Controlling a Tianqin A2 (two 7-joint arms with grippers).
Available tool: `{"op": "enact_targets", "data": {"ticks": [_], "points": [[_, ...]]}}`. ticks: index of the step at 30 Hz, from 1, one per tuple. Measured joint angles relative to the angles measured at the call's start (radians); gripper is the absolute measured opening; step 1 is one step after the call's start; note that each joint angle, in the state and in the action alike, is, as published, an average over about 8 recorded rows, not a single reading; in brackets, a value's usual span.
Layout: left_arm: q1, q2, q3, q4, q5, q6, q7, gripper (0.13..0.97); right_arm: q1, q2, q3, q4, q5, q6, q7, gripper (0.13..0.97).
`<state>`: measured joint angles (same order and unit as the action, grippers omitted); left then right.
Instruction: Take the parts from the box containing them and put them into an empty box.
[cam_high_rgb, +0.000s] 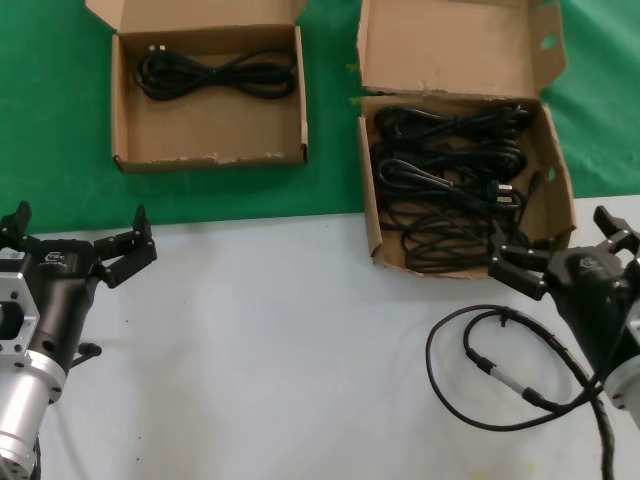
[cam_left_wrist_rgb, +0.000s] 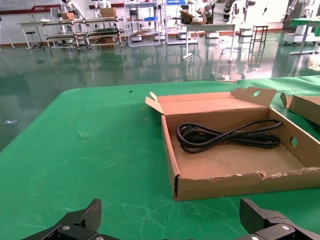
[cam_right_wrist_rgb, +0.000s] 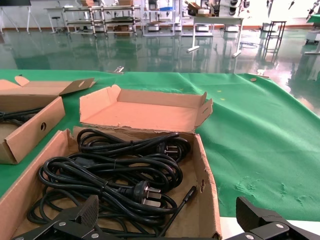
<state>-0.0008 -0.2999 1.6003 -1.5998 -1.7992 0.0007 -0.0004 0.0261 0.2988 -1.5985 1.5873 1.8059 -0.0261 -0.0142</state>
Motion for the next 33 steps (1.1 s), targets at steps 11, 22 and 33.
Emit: {"op": "enact_targets", "data": {"ticks": [11, 22, 33], "points": [[0.0, 0.0, 0.0, 0.0, 0.0, 0.0, 0.0, 0.966, 0.0, 0.0, 0.0, 0.0, 0.0, 0.0, 0.0, 0.966], [0.0, 0.0, 0.0, 0.0, 0.0, 0.0, 0.0, 0.966, 0.0, 0.0, 0.0, 0.0, 0.0, 0.0, 0.0, 0.966], [0.0, 0.0, 0.0, 0.0, 0.0, 0.0, 0.0, 0.966, 0.0, 0.0, 0.0, 0.0, 0.0, 0.0, 0.0, 0.966]]}}
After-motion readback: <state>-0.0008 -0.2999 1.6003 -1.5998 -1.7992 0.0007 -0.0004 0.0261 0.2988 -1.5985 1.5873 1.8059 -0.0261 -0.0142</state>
